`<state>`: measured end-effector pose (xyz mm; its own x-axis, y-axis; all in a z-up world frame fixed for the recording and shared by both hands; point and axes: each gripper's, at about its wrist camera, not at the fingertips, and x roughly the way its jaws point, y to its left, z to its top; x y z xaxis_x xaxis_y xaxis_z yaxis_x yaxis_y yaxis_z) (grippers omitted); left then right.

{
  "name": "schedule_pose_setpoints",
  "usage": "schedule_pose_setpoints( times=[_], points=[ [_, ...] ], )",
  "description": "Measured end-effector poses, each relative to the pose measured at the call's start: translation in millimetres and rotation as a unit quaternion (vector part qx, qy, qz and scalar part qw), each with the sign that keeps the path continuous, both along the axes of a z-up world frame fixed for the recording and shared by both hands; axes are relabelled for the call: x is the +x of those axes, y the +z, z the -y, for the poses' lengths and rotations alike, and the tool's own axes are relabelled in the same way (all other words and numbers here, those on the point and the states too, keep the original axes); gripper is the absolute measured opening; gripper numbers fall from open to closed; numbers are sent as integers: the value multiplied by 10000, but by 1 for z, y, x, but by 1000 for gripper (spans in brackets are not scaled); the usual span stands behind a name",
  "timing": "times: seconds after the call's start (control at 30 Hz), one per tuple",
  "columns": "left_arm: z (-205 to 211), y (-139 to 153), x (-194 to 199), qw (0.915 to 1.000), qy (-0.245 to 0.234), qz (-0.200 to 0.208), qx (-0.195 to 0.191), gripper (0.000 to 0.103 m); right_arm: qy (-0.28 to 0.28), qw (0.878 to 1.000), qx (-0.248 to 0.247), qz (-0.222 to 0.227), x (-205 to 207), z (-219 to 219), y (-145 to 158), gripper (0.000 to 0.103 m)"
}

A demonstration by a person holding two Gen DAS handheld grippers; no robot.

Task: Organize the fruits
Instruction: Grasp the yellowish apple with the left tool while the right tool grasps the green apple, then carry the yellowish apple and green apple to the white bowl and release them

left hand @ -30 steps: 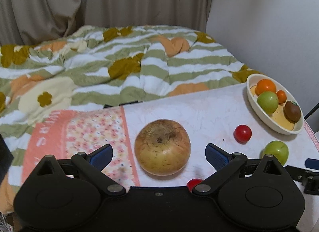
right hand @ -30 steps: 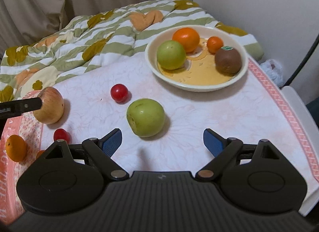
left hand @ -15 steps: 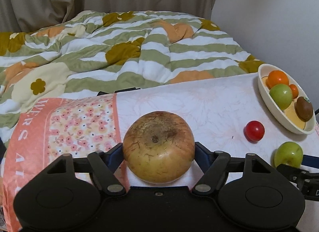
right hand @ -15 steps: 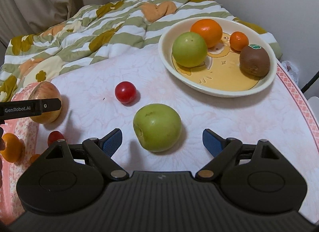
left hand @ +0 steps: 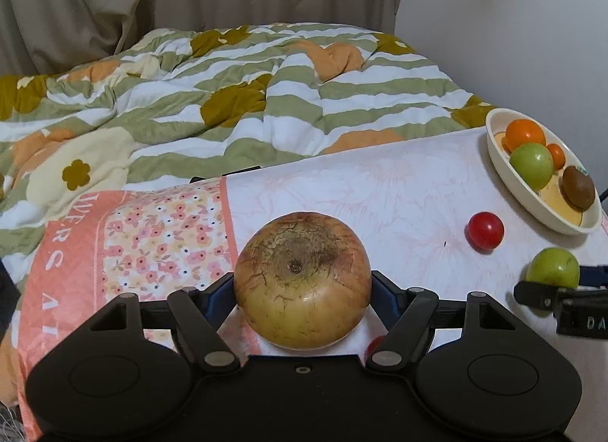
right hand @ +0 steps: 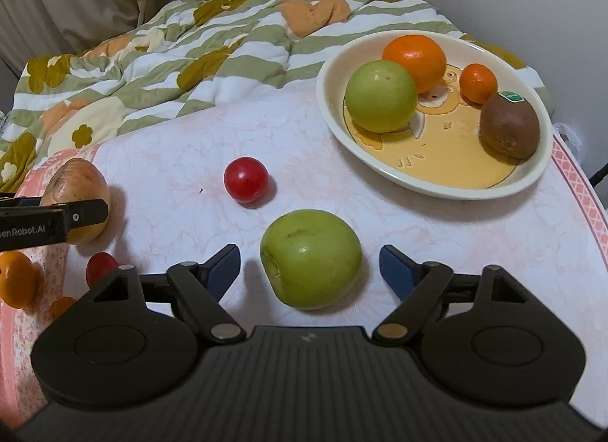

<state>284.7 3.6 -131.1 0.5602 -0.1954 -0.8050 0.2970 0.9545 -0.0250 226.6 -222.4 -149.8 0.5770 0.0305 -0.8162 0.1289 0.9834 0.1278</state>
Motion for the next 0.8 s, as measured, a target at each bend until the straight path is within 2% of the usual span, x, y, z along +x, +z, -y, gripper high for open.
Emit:
schedule_pose_setpoints(
  times=[0.07,0.13,0.5,0.8],
  points=[
    [-1,1,-3,10000,-22,52,-3,77,49,10000,-2,-35,1,-1,0,76],
    [-3,3,-5,9999,-45,117,-32,77,82,9999,-82,-33,1,-2,0,69],
    [-11,33,-30,9988,44,431,-207,77,196,9995,-206,150,-13,-12,18,69],
    [-13,59,-61,9970,-67,648,-411,77,130,9987,-232,432,-39,-18,56,69]
  ],
)
